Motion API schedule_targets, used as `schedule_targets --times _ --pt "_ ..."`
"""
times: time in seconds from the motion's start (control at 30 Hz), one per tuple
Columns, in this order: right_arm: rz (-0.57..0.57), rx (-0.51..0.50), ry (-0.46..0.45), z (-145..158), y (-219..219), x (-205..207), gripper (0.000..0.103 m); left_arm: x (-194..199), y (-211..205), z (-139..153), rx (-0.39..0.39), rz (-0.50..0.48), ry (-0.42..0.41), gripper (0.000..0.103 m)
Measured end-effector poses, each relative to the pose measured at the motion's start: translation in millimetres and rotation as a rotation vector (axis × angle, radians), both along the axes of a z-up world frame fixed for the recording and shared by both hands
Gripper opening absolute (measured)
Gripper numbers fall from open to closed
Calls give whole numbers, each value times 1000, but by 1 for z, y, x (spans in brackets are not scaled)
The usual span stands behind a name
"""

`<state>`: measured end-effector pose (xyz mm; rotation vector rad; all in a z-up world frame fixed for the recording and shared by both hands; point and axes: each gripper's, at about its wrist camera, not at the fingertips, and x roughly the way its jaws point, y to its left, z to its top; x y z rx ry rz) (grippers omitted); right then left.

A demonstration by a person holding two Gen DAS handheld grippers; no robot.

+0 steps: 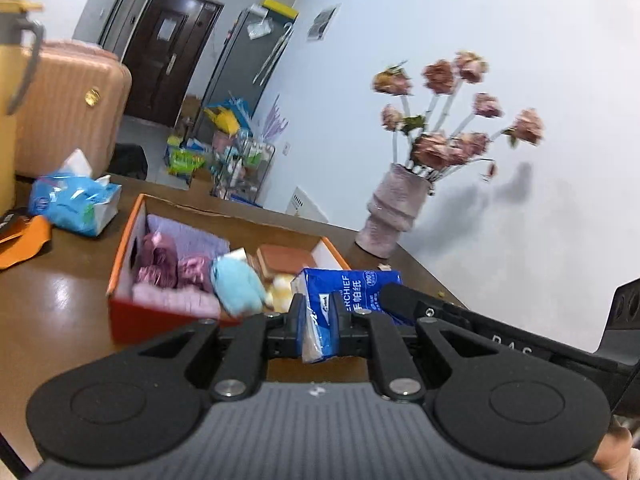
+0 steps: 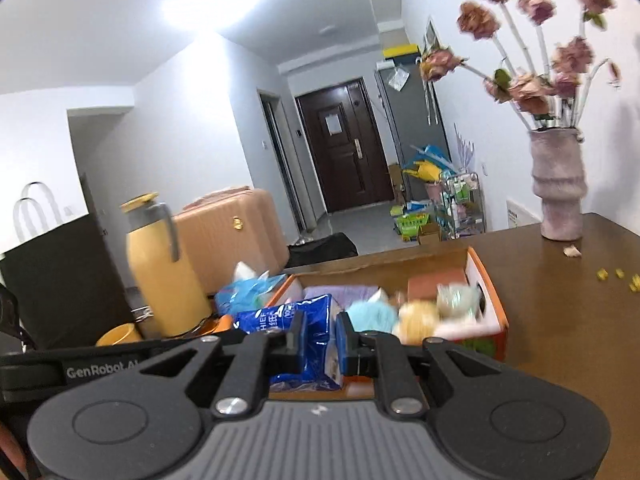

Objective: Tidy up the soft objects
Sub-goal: 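Carry the tissue pack into the box and open the right tool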

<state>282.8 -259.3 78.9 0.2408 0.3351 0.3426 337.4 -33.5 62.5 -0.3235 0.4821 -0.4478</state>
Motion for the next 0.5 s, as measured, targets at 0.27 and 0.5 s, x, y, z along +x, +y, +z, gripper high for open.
schedule_targets --times 0.27,0.5 --pt "-2 -78 197 -29 15 154 15 127 3 -60 49 19 213 12" --pt "33 -179 411 -80 26 197 15 150 -13 -78 267 -81 288 11"
